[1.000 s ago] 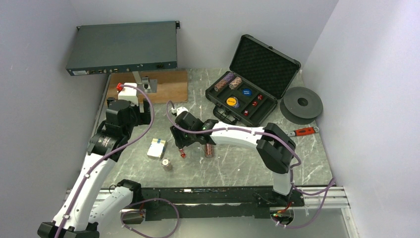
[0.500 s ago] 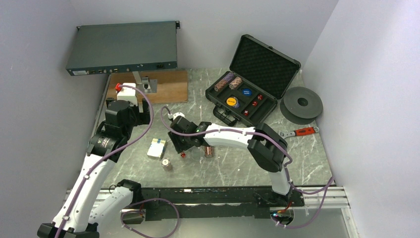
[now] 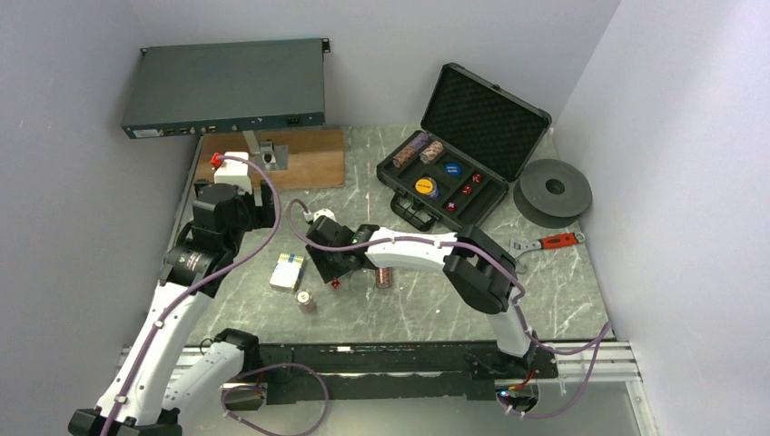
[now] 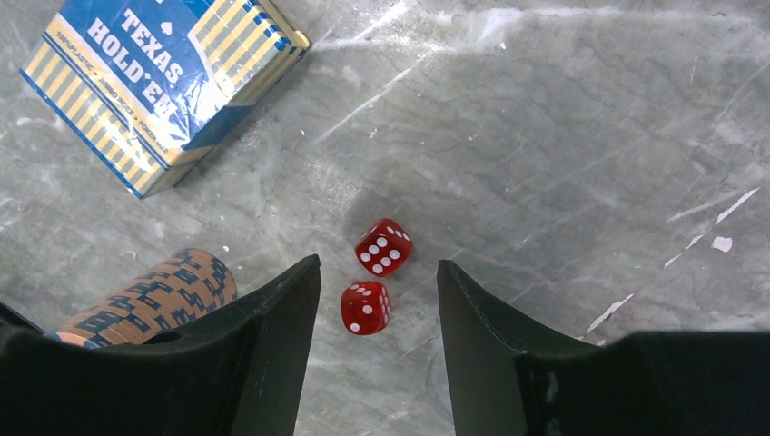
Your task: Pack up texas hold em set
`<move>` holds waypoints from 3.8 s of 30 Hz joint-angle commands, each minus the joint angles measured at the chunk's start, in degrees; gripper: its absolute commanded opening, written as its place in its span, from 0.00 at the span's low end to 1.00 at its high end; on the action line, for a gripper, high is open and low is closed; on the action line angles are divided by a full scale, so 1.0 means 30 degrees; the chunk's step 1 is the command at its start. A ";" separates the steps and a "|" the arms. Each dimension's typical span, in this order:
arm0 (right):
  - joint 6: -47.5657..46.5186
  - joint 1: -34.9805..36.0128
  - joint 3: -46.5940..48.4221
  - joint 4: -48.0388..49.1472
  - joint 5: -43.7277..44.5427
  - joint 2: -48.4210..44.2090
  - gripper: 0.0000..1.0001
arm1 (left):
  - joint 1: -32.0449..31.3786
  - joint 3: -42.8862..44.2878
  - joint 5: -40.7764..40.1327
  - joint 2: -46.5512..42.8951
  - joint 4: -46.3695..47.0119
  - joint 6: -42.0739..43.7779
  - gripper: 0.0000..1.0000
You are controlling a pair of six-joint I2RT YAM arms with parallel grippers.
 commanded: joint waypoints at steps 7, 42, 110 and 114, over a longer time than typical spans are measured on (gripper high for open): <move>-0.0162 0.0247 0.1399 -0.0365 0.0528 0.0643 0.51 | -0.0054 -0.0104 -0.0131 -0.0389 0.0630 -0.0196 0.94; -0.0627 0.0406 0.2372 -0.1176 0.0956 0.1614 0.48 | -0.0054 -0.1218 -0.4200 -0.3819 0.1711 -0.1073 0.93; -0.1274 0.0722 0.3298 -0.2174 0.1356 0.2480 0.35 | -0.0053 -0.1189 -0.3479 -0.3771 0.1740 -0.0866 0.90; -0.1304 0.0759 0.3271 -0.2221 0.1385 0.2401 0.21 | -0.0053 -0.1189 -0.3487 -0.3764 0.1728 -0.0826 0.90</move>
